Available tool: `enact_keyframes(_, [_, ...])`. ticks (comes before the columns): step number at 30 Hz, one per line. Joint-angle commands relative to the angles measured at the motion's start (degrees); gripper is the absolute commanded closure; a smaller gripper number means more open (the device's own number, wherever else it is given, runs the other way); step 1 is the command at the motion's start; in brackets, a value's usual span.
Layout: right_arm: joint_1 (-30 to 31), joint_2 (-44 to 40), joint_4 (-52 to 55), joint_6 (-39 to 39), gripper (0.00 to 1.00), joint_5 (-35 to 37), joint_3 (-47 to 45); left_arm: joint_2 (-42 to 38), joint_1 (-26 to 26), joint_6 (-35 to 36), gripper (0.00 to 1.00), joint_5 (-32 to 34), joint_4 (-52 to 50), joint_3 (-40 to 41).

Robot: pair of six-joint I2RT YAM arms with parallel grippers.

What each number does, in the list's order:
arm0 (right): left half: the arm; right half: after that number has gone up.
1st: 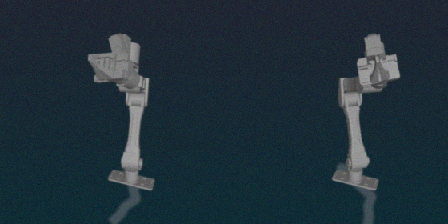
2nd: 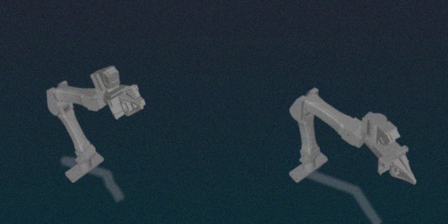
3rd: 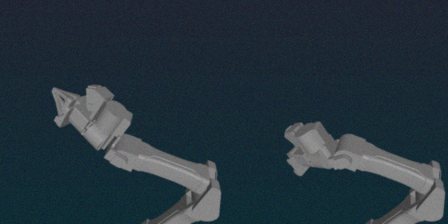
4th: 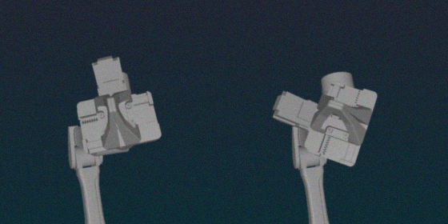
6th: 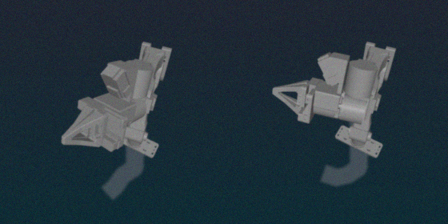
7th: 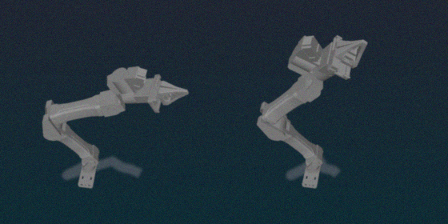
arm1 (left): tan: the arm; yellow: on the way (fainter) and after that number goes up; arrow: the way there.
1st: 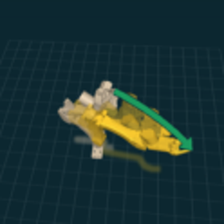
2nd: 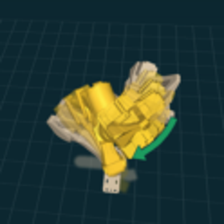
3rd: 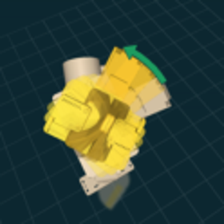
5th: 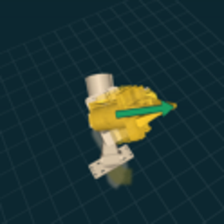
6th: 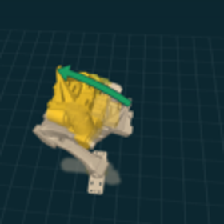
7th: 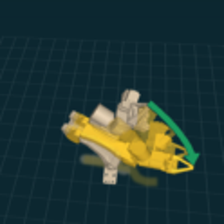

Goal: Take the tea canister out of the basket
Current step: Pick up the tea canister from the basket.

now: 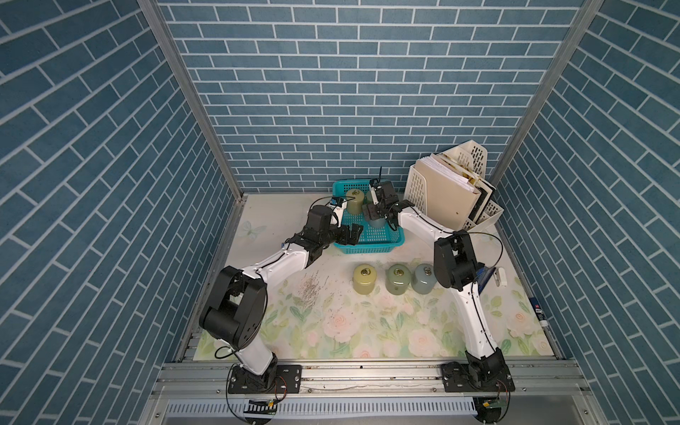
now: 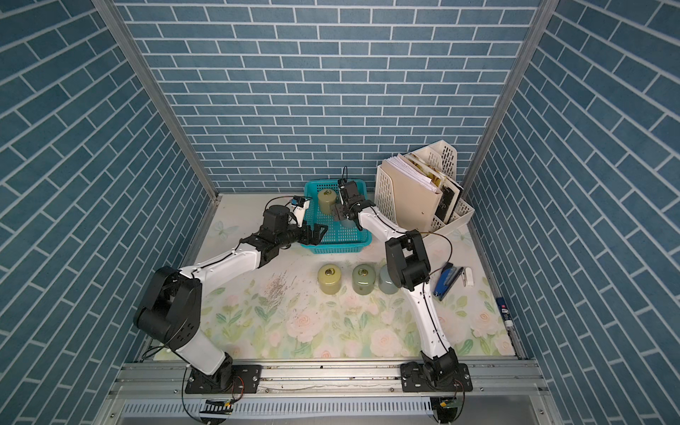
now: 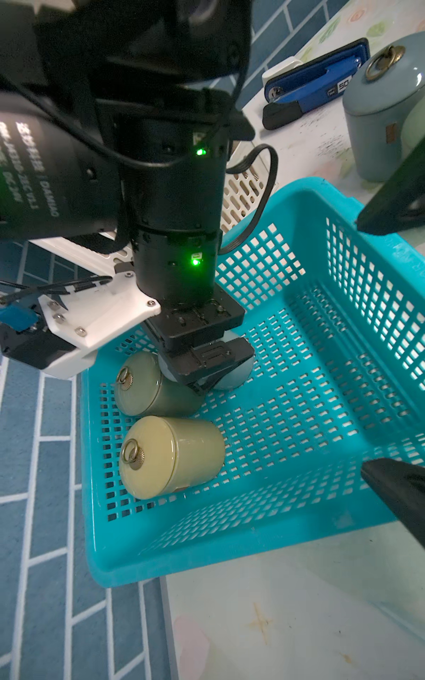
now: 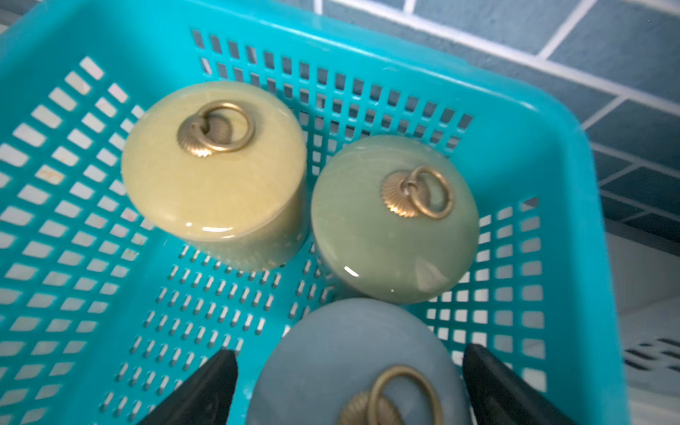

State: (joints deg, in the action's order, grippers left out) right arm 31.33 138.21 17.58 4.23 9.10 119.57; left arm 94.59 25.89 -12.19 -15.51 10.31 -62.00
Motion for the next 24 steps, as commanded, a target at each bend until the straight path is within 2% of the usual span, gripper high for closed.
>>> enact_keyframes(1, [-0.1,2.0,2.8,1.0,0.01,-1.6,1.2,0.3,0.2,0.3,0.00,-0.8,1.7,0.7])
enact_keyframes(9, [0.0,1.6,2.7,1.3,0.06,-3.2,-1.1,-0.6,0.1,0.5,0.00,-0.9,2.0,2.3])
enact_keyframes(24, [0.3,0.2,2.0,1.2,0.08,-3.4,-5.5,-4.1,0.1,1.4,0.00,-1.3,1.1,4.6])
